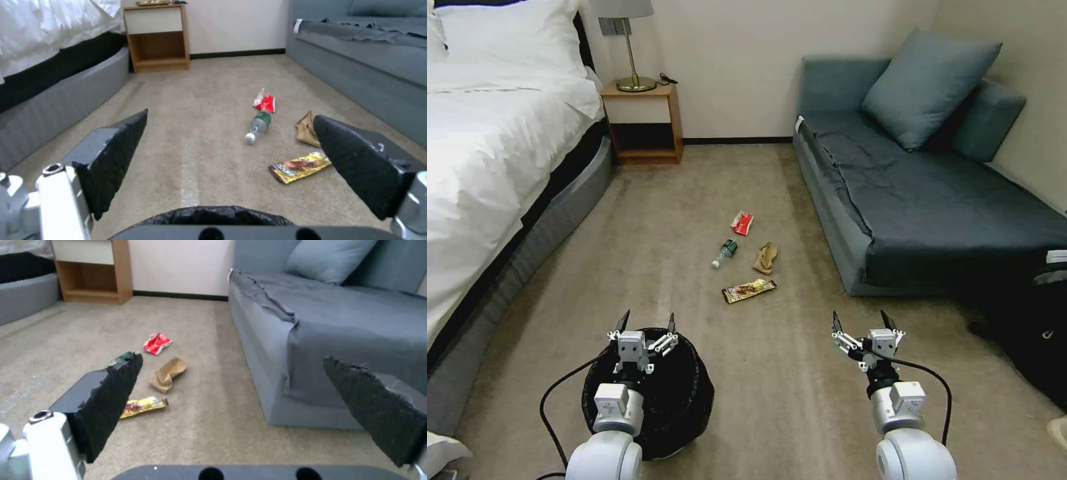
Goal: Pick up the trash bin, then pick up the garbage on the floor and place it into the trash bin.
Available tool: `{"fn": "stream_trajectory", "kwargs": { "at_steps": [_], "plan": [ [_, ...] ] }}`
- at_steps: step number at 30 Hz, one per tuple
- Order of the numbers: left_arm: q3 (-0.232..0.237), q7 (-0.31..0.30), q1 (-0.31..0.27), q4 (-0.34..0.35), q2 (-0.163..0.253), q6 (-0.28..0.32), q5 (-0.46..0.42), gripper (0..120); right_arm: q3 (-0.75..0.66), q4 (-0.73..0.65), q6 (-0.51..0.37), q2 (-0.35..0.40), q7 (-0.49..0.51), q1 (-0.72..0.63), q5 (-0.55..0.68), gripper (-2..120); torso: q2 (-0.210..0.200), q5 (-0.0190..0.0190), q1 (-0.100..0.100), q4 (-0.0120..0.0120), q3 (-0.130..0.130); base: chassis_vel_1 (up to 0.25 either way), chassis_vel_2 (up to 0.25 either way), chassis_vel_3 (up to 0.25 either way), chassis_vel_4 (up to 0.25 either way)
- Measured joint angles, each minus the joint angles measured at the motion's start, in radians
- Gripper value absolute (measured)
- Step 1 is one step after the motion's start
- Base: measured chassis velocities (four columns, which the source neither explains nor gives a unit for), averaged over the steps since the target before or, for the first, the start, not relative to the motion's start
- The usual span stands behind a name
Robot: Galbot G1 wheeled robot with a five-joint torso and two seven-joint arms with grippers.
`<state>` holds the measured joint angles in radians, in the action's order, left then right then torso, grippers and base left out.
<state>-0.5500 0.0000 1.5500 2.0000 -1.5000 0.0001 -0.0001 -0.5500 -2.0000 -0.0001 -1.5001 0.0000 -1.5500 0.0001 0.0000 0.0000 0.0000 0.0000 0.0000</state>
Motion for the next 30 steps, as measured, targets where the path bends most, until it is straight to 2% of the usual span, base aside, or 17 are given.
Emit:
{"fn": "stream_trajectory", "kwargs": {
  "at_steps": [30],
  "plan": [
    [0.000, 0.000, 0.000, 0.000, 0.000, 0.000, 0.000, 100, 0.000, 0.000, 0.000, 0.000, 0.000, 0.000, 0.000, 100, 0.000, 0.0000, 0.000, 0.0000, 0.000, 0.000, 0.000, 0.000, 0.000]
  ]
}}
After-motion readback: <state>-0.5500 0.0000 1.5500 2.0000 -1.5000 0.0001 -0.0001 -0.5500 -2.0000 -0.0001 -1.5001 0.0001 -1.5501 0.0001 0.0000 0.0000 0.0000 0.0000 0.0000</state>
